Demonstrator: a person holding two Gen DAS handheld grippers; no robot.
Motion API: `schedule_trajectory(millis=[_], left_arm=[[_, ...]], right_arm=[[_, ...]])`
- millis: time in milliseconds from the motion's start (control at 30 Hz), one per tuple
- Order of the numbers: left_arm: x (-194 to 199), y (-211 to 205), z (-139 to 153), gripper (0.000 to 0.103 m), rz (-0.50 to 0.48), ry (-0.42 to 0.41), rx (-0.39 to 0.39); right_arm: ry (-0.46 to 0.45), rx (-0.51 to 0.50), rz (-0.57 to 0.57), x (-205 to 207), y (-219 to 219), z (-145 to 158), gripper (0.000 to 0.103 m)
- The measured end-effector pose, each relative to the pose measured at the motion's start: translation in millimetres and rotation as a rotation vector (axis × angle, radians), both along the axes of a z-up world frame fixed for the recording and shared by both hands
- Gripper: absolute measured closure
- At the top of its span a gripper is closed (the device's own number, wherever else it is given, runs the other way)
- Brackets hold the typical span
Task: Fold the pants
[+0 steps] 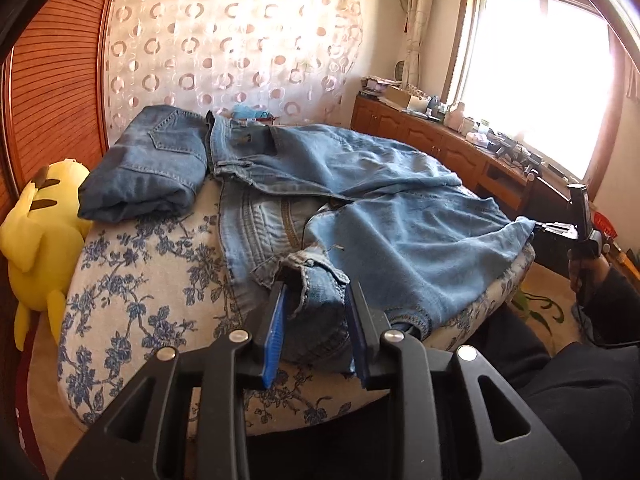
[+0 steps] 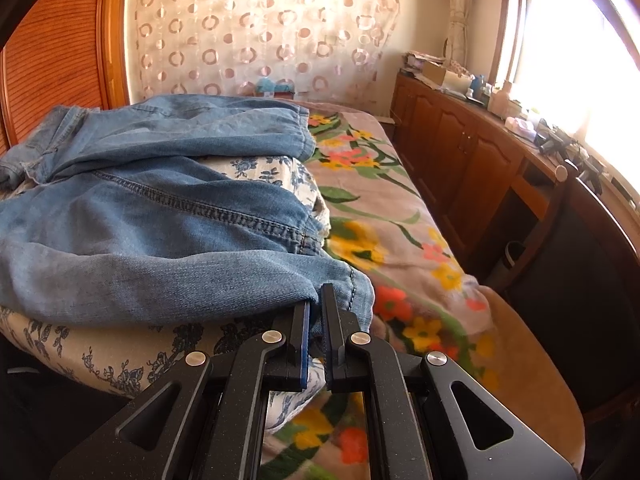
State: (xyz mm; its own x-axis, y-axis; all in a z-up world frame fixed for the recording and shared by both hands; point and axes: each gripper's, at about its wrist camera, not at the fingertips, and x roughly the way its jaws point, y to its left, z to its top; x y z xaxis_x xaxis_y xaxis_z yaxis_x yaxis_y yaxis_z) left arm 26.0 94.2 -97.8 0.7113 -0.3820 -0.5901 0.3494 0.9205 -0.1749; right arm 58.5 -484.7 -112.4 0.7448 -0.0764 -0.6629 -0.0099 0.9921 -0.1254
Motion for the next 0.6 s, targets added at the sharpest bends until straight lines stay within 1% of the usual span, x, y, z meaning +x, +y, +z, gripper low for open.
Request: schedule_trajectory(millis=[133,200,267,300,367,467,600], left_arm=[[1.0,2.8,-14.2,0.076,-0.005,0.045,-0.006],[-0.1,3.4,-17.1,0.077,-0.008,0.049,-0.027],[-2.5,3.0,-14.2,0.095,-0.010,0.041,-0.049],[-2.9,2.5,-12.3,0.096,-0.005,0.042,-0.054],[-9.2,-0.1,-3.3,0.099,0.005,0.037,-0.051],[-23.8,-1.4,14.3,0.100,0.008,0.008,-0.031],[-42.6,7.9,37.3,0.101,0.032,-0.005,-0.043]], right_arm=[[0.000,0.010,0.000,-0.8,0.3,1.2,0.101],[-0.004,0.016,0.000,-1.7,0.3,2.2,0.101],[-0.008,0.023,0.000,-3.0,-0.3,3.7,0.101],[-0.011,0.027,0.000,-3.6,-0.5,5.0,0.101],[-0.027,0.037,0.003,-8.6,-2.2,10.4,0.101],[-0.046,0.047,0.013,-18.4,-7.4,24.7,0.102],[-0.076,0.040,0.018,-33.0,-13.9,47.9,0.103]])
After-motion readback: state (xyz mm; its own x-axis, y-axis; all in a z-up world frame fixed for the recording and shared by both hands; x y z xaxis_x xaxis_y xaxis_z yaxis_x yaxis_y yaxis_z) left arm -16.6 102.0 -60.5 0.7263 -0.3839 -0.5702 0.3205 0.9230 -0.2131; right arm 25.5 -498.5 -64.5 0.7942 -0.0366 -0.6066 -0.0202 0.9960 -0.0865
